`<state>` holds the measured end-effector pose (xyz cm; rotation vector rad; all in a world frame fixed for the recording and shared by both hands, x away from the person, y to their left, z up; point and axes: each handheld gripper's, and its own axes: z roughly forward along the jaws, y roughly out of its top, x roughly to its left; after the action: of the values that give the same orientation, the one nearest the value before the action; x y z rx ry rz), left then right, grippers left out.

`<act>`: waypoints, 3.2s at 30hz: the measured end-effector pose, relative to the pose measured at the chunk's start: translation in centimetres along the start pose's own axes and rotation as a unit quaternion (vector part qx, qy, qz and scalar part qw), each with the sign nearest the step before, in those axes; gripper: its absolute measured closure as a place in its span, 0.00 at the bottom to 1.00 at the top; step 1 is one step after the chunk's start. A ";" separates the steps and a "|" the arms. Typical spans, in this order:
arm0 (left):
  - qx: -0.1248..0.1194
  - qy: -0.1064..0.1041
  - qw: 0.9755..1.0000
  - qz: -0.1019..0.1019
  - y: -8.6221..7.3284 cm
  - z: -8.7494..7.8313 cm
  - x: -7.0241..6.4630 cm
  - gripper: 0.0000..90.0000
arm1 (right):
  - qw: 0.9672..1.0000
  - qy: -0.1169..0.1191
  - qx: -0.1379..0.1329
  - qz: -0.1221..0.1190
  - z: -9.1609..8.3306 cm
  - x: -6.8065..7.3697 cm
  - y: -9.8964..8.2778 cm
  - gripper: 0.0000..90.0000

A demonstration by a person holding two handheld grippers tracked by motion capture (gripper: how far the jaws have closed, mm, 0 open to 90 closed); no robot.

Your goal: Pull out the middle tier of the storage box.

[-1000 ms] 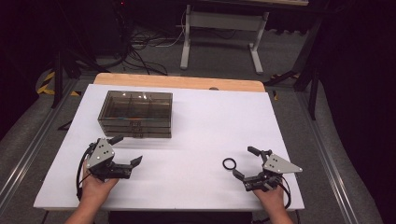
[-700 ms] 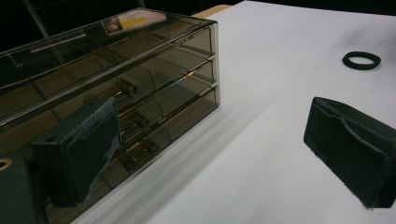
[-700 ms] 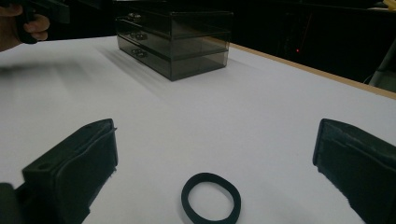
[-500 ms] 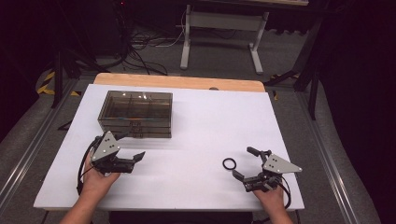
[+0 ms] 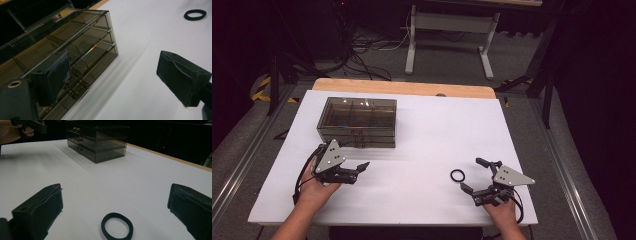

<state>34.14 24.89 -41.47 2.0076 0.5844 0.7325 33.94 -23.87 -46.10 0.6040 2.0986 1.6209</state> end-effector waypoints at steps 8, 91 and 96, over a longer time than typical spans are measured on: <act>0.013 0.024 0.999 0.042 0.2 0.3 -0.3 0.17 | 1.000 0.002 0.001 0.000 0.0 0.0 0.0 0.01; 0.200 0.309 0.850 0.376 -1.8 7.0 -4.8 0.61 | 1.000 0.005 0.006 -0.006 0.3 0.1 -0.1 0.02; 0.210 0.311 0.844 0.384 -2.1 7.4 -4.6 0.66 | 1.000 0.004 0.007 -0.006 0.3 0.1 -0.1 0.02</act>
<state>35.68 18.59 -47.68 2.4093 0.2762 1.9348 34.02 -23.63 -46.23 0.5902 2.1163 1.6063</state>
